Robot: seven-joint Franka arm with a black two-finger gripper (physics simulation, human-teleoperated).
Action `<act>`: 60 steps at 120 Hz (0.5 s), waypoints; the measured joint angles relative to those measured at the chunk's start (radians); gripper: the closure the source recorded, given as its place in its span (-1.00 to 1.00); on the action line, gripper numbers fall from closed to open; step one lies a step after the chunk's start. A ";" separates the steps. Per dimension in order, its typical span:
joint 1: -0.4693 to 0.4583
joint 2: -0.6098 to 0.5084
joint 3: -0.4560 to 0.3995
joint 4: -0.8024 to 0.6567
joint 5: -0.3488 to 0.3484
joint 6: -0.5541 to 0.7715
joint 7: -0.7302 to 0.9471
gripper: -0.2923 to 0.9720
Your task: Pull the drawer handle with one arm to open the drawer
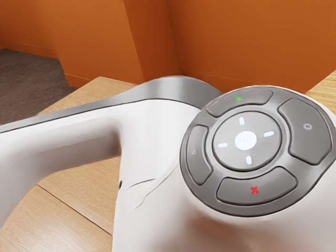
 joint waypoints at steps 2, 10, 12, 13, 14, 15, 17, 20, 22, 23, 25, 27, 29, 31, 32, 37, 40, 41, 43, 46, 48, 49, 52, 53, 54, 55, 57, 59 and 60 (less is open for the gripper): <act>0.001 0.000 0.000 0.000 0.000 0.000 0.000 -0.49; 0.007 0.000 0.000 0.000 -0.001 0.001 0.001 -0.49; 0.010 0.000 0.000 0.000 -0.001 0.001 0.001 -0.49; 0.011 0.000 0.000 0.000 -0.001 0.001 0.001 -0.49; 0.012 0.000 0.000 0.000 -0.001 0.001 0.001 -0.49; 0.014 0.000 0.000 0.000 -0.001 0.001 0.001 -0.49; 0.017 0.000 0.000 0.000 -0.001 0.001 0.001 -0.49; 0.021 -0.001 0.000 0.001 -0.001 0.001 0.001 -0.49; 0.024 -0.001 0.000 0.002 -0.001 0.002 0.001 -0.49; 0.026 -0.001 0.000 0.002 -0.001 0.002 0.001 -0.49; 0.029 -0.001 0.000 0.002 -0.001 0.002 0.002 -0.49; 0.032 -0.001 0.000 0.001 -0.001 0.002 0.002 -0.49; 0.035 0.000 0.000 0.001 -0.001 0.002 0.002 -0.49; 0.037 0.000 0.000 0.001 -0.001 0.003 0.002 -0.49; 0.039 0.000 0.000 0.001 -0.001 0.004 0.002 -0.49; 0.045 0.000 0.000 0.001 -0.001 0.008 0.002 -0.49; 0.048 0.000 0.001 0.001 -0.001 0.013 0.002 -0.49; 0.048 0.000 0.001 0.001 -0.001 0.014 0.002 -0.49; 0.050 0.000 0.001 0.001 0.000 0.017 0.002 -0.49; 0.052 0.000 0.001 0.001 0.000 0.021 0.002 -0.49; 0.053 0.000 0.001 0.001 0.001 0.024 0.002 -0.49; 0.053 0.000 0.001 0.001 0.001 0.025 0.002 -0.49; 0.054 0.000 0.001 0.000 0.001 0.029 0.002 -0.49; 0.054 0.000 0.001 0.000 0.001 0.030 0.002 -0.49; 0.054 0.000 0.001 0.000 0.001 0.031 0.002 -0.49; 0.054 0.000 0.001 -0.001 0.001 0.032 0.002 -0.49; 0.054 0.001 0.001 -0.001 0.002 0.034 0.002 -0.49; 0.052 0.003 0.001 -0.001 0.002 0.036 0.002 -0.49; 0.052 0.005 0.001 -0.001 0.002 0.037 0.002 -0.49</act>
